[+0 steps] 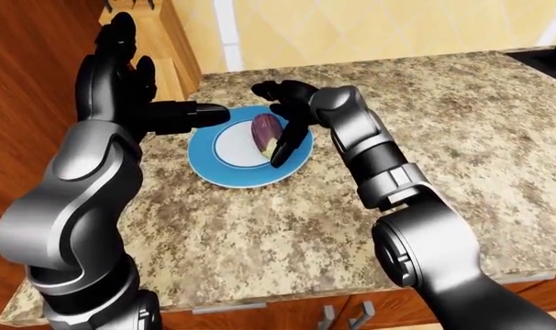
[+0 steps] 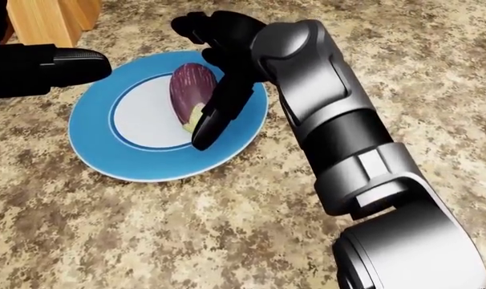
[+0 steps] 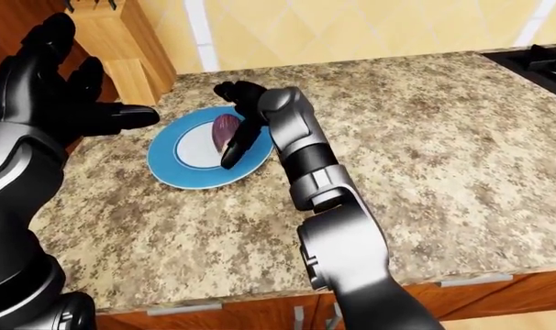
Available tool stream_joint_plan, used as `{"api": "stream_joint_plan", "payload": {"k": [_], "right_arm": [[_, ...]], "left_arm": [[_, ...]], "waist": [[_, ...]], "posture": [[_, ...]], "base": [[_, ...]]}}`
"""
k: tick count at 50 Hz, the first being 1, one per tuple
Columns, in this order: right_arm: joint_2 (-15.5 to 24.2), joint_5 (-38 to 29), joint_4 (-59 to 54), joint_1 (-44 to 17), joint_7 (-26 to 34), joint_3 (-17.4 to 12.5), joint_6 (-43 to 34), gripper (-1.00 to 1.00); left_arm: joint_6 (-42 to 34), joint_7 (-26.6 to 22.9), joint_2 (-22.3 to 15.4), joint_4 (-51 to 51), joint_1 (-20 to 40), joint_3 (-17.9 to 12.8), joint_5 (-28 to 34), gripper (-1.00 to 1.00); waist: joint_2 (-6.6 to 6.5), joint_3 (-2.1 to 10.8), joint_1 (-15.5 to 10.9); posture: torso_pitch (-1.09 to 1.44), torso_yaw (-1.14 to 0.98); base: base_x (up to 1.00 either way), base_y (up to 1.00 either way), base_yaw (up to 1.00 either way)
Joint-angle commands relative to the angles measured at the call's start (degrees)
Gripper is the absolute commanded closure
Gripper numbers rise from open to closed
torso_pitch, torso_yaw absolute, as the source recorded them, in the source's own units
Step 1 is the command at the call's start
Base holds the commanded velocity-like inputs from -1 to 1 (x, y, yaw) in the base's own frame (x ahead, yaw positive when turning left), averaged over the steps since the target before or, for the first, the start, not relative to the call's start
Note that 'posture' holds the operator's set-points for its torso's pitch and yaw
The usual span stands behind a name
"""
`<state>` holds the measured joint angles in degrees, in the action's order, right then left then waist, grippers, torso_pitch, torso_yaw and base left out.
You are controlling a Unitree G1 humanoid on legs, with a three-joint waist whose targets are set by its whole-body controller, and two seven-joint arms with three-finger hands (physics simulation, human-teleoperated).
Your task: Place the eggplant on the rack of the oven.
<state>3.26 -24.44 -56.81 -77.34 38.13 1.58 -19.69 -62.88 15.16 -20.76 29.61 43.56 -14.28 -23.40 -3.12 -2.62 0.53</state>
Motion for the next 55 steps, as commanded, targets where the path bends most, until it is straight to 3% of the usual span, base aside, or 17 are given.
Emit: {"api": "stream_joint_plan", "payload": {"k": [1,9,10,11,25,37,55], "right_arm": [[0.37,0.22,2.33,-2.62,-0.5,-0.48,1.42,-1.0],[0.13,-0.04,1.56,-2.64,-0.74,-0.43,2.24,-1.0],[0.13,-0.03,1.5,-2.67,-0.81,-0.47,2.27,-0.95],[0.11,-0.06,1.54,-2.61,-0.83,-0.46,2.25,-0.78],[-0.22,-0.43,1.0,-2.5,-2.2,-0.35,3.44,-0.78],[-0.34,-0.79,1.11,-2.97,-2.46,-0.34,3.85,-0.63],[-0.54,-2.32,0.9,-1.87,-2.28,0.22,5.1,-0.56]], "left_arm": [[1.84,-0.03,-0.59,1.2,1.73,-0.63,0.25,-1.0],[1.7,0.1,-0.71,1.16,1.97,-0.86,0.12,-1.0],[1.79,0.08,-0.72,1.13,1.9,-0.83,0.12,-1.0],[1.66,0.11,-0.73,1.24,1.9,-0.84,0.07,-1.0],[1.7,0.13,-0.84,1.24,1.89,-0.89,-0.12,-1.0],[1.55,0.27,-0.75,1.36,1.9,-0.75,-0.15,-1.0],[1.7,0.17,-0.66,1.18,1.86,-0.55,0.18,-1.0]], "waist": [[-0.16,1.7,0.13],[-0.21,1.69,0.18],[-0.22,1.69,0.18],[-0.21,1.69,0.18],[-0.23,1.69,0.16],[-0.25,1.67,0.16],[-0.22,1.72,0.16]], "posture": [[0.0,0.0],[0.0,0.0],[0.0,0.0],[0.0,0.0],[0.0,0.0],[0.0,0.0],[0.0,0.0]], "base": [[0.0,0.0,0.0],[0.0,0.0,0.0],[0.0,0.0,0.0],[0.0,0.0,0.0],[0.0,0.0,0.0],[0.0,0.0,0.0],[0.0,0.0,0.0]]}}
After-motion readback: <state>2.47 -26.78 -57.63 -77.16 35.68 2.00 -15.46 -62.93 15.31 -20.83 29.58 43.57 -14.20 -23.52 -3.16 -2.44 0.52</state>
